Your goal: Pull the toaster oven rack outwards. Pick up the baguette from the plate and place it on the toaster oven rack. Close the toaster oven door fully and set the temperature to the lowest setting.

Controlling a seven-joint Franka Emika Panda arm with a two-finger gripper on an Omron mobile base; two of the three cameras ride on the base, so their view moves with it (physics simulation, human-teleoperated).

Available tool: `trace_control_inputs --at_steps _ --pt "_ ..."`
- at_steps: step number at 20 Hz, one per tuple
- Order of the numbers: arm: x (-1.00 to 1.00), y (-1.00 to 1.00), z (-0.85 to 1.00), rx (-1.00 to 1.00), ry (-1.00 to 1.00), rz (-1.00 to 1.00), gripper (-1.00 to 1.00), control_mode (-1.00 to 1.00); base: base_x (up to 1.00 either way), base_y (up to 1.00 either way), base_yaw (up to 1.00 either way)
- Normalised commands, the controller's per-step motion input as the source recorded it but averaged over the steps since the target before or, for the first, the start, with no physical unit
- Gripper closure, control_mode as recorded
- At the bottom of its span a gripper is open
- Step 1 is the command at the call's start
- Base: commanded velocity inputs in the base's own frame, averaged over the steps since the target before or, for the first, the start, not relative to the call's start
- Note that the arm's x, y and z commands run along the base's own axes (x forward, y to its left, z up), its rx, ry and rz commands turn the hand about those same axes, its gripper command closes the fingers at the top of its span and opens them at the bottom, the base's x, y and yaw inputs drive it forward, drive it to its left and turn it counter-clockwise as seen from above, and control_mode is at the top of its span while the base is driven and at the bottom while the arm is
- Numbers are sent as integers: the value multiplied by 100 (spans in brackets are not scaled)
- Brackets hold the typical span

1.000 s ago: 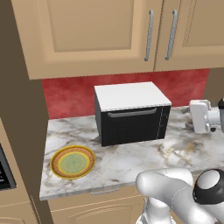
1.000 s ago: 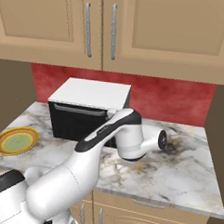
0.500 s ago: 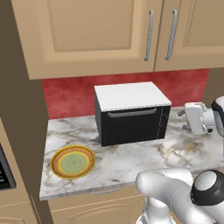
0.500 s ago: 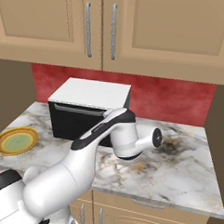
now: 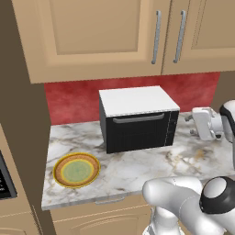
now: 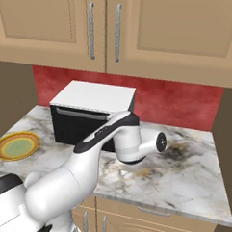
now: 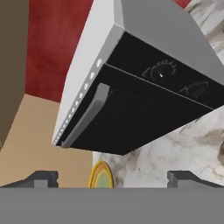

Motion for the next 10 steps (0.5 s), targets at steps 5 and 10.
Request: trace_control_inputs --at_steps 5,10 --pt "4 0 -5 -7 -3 0 -100 -100 0 0 0" --pt "7 1 -6 -10 -4 0 -100 -100 0 0 0"
